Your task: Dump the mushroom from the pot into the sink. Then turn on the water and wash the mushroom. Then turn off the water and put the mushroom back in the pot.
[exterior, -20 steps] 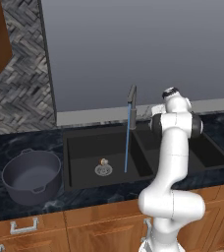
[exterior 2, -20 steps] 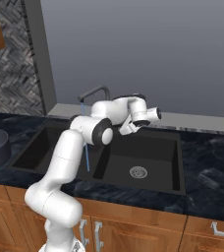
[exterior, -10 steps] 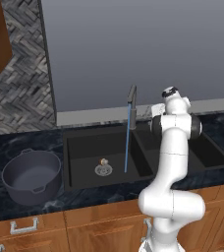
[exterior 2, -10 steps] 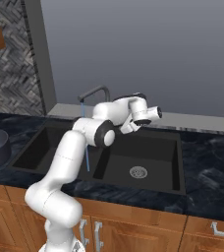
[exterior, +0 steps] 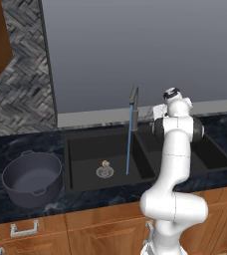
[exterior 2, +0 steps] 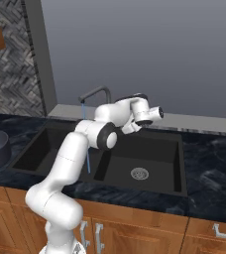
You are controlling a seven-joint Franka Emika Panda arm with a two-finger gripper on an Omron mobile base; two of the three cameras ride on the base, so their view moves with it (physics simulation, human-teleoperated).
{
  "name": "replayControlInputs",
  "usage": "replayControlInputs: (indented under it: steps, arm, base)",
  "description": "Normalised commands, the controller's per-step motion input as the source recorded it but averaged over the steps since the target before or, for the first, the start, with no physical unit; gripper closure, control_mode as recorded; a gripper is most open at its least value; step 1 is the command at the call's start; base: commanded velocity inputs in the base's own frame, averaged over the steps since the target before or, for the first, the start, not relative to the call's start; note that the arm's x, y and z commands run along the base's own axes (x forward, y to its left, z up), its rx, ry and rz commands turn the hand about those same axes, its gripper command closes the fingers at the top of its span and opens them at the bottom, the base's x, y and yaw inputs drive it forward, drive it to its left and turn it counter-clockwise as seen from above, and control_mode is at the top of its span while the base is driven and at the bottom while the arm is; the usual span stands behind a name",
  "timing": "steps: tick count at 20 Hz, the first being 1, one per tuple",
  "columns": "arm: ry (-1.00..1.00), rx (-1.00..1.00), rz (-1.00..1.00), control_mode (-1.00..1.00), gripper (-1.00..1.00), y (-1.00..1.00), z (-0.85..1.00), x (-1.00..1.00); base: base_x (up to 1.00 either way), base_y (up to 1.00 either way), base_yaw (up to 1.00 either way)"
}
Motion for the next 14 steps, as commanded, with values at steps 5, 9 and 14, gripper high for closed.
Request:
replayControlInputs:
  steps: [5,9,14]
  arm:
    - [-0.02,0.0,0.0,-1.0,-1.0,0.19,0.0,0.21]
    - [-0.06,0.0,0.01,-1.0,-1.0,0.22,0.0,0.15]
    - [-0.11,0.0,0.05,-1.0,-1.0,0.21,0.01,0.0]
  base:
    - [0.0,0.0,0.0]
    - [0.0,0.0,0.0]
    - [0.0,0.0,0.0]
